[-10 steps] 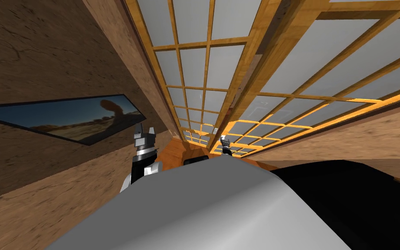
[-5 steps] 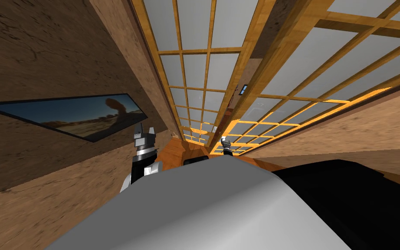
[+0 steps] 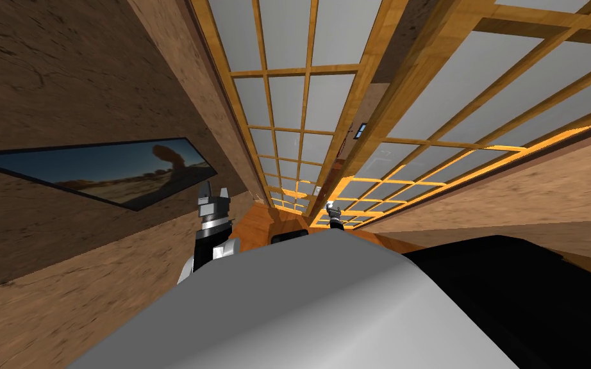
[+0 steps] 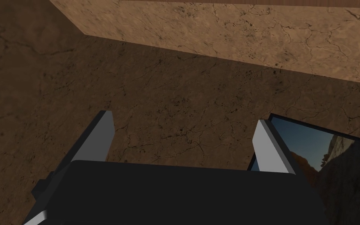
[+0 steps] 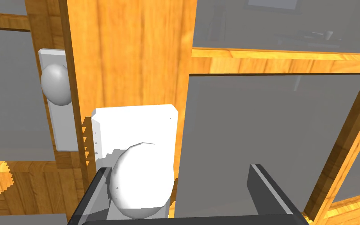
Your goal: Pull the door open
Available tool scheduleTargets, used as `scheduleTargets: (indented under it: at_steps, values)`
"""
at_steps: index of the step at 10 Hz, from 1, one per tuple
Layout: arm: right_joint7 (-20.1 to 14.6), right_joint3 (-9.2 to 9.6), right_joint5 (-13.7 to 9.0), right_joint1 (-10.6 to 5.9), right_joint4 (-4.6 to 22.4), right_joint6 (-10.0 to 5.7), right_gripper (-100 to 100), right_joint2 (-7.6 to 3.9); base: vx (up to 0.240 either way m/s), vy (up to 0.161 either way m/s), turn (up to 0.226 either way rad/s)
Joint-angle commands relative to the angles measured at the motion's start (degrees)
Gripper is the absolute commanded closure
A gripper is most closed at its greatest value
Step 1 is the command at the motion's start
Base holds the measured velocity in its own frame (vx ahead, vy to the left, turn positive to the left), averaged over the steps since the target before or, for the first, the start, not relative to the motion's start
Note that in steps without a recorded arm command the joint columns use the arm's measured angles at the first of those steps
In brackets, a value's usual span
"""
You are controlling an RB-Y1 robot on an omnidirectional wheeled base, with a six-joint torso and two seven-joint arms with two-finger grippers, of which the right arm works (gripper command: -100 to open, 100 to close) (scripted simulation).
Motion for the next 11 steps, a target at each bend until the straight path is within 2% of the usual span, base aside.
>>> scheduleTargets:
  at_steps: [1,2,3,5,10,11]
  values:
    - [-0.71,-0.71,-0.39,-0.35,2.86,-0.28,100,-0.81,0.0,-0.003,-0.012]
    - [-0.71,-0.71,-0.39,-0.35,4.16,-0.28,100,-0.81,0.014,0.003,0.014]
    - [-2.63,1.54,1.09,-1.96,3.53,-1.65,100,-0.65,-0.11,0.023,0.184]
    - [-3.58,2.62,1.78,-1.94,2.94,-1.85,100,-1.32,-0.175,-0.009,0.138]
    - [-7.99,7.61,4.98,-1.85,0.21,-2.75,100,-4.39,-0.212,-0.063,0.153]
    - [-9.3,9.1,5.93,-1.83,-0.61,-3.02,100,-5.31,-0.237,-0.098,0.211]
